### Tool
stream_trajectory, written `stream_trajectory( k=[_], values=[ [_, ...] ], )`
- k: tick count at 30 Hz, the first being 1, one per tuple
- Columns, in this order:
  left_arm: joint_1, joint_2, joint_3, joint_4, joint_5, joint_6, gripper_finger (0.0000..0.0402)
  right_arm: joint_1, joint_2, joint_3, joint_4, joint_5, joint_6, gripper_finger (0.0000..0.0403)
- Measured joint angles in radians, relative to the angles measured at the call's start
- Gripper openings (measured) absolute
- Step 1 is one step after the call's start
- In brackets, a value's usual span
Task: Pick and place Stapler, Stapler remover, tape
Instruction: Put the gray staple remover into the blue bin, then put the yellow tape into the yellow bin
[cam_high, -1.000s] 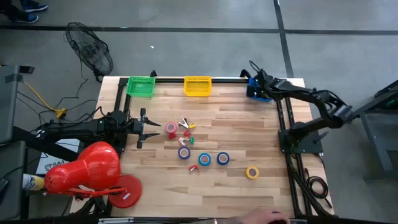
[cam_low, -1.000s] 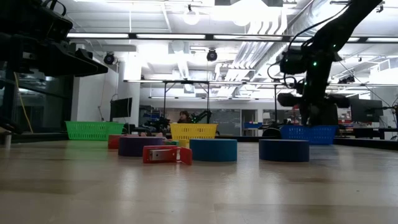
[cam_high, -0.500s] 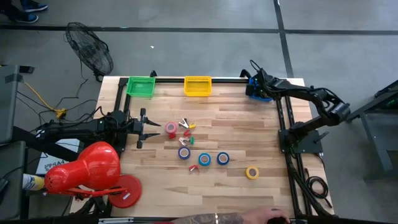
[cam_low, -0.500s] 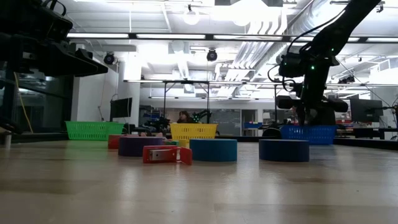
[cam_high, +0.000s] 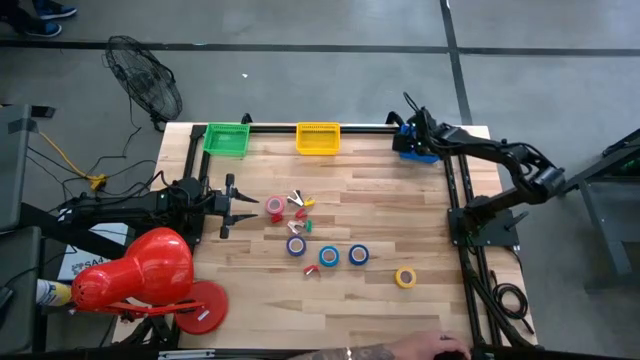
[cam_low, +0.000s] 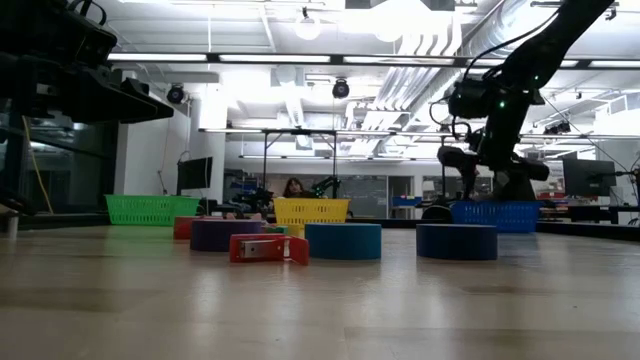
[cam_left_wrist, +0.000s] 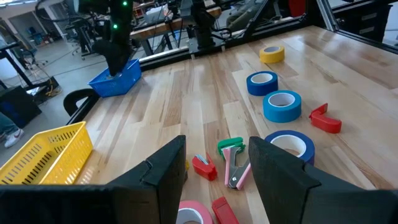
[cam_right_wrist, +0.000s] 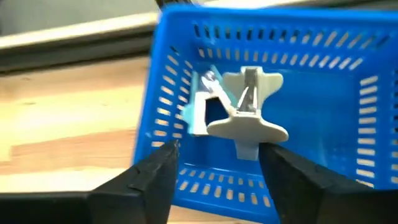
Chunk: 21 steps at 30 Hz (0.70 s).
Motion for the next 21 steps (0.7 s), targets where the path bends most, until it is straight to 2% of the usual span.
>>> stream_trajectory(
  k=[4, 11, 14, 21],
  values=[
    [0.000, 0.000, 0.000, 0.000, 0.000, 0.000, 0.0172, 0.010, -0.055, 0.000, 0.016, 0.022, -0.033, 0.0237],
    [0.000, 0.000, 0.000, 0.000, 0.000, 0.000, 0.0172, 0.053, -0.158, 0.000, -0.033, 0.108, -0.075, 0.0240],
    [0.000, 0.000, 0.000, 0.000, 0.000, 0.000, 0.0172, 0.096, -0.199, 0.000, -0.034, 0.069, -0.163, 0.0240],
    [0.000, 0.000, 0.000, 0.000, 0.000, 0.000, 0.0172, 0.219, -0.252, 0.000, -0.110, -0.096, -0.313, 0.0240]
  ],
)
